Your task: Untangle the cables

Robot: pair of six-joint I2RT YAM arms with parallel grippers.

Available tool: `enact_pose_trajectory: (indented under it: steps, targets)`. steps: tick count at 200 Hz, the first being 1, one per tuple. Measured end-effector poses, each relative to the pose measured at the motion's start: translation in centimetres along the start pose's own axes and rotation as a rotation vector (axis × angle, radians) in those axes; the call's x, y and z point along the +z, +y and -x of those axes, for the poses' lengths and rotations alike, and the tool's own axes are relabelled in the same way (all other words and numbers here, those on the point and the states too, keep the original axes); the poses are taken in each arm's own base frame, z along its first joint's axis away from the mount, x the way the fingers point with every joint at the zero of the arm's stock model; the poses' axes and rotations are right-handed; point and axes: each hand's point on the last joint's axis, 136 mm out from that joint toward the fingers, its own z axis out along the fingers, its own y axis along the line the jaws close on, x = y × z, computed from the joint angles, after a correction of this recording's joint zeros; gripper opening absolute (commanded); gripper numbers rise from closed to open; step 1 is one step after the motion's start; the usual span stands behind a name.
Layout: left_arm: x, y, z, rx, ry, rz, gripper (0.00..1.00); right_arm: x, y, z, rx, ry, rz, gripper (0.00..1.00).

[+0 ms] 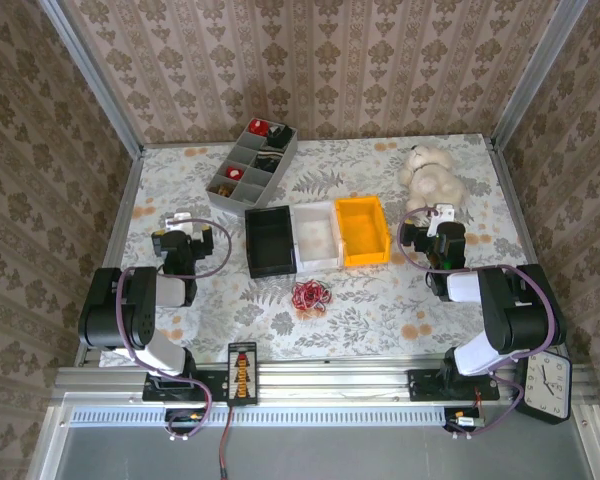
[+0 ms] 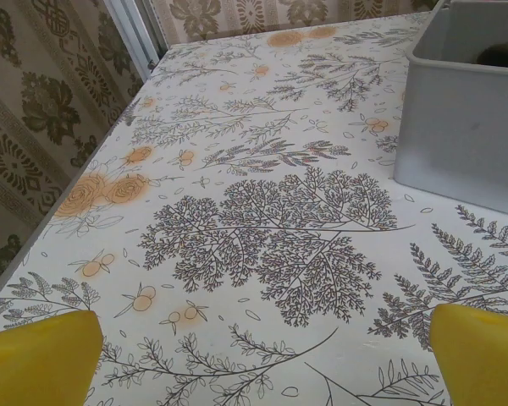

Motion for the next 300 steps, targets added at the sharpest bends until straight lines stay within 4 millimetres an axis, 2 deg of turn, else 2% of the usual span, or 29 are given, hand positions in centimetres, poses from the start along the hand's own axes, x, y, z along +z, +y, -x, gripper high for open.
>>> enact_pose_trajectory:
  steps: [228, 241, 255, 262, 269, 284, 300]
  targets:
    - [0.0, -0.1, 0.0, 0.000, -0.001, -0.008, 1.00, 0.0, 0.1, 0.0, -0.003, 0.001, 0.003, 1.00]
    - [0.0, -0.5, 0.0, 0.006, 0.003, -0.027, 1.00, 0.0, 0.2, -0.1, -0.006, 0.011, 0.009, 0.92]
    - [-0.2, -0.8, 0.4, 0.019, -0.001, -0.034, 1.00, 0.2, 0.5, -0.1, -0.018, 0.068, 0.026, 0.78]
    - [-0.6, -1.1, 0.9, 0.032, -0.008, -0.032, 1.00, 0.3, 0.6, 0.5, -0.015, 0.100, 0.028, 0.73]
    - [-1.0, -1.5, 1.6, 0.050, -0.016, -0.034, 1.00, 0.5, 0.8, 1.7, -0.007, 0.117, 0.028, 0.83]
    - [-2.3, -3.1, 4.2, 0.097, -0.056, -0.049, 1.00, 0.4, 1.3, 6.1, 0.019, 0.084, 0.027, 0.86]
    - [-3.6, -5.5, 7.9, 0.126, -0.117, -0.071, 1.00, -1.5, 2.3, 10.3, 0.063, 0.018, 0.032, 0.85]
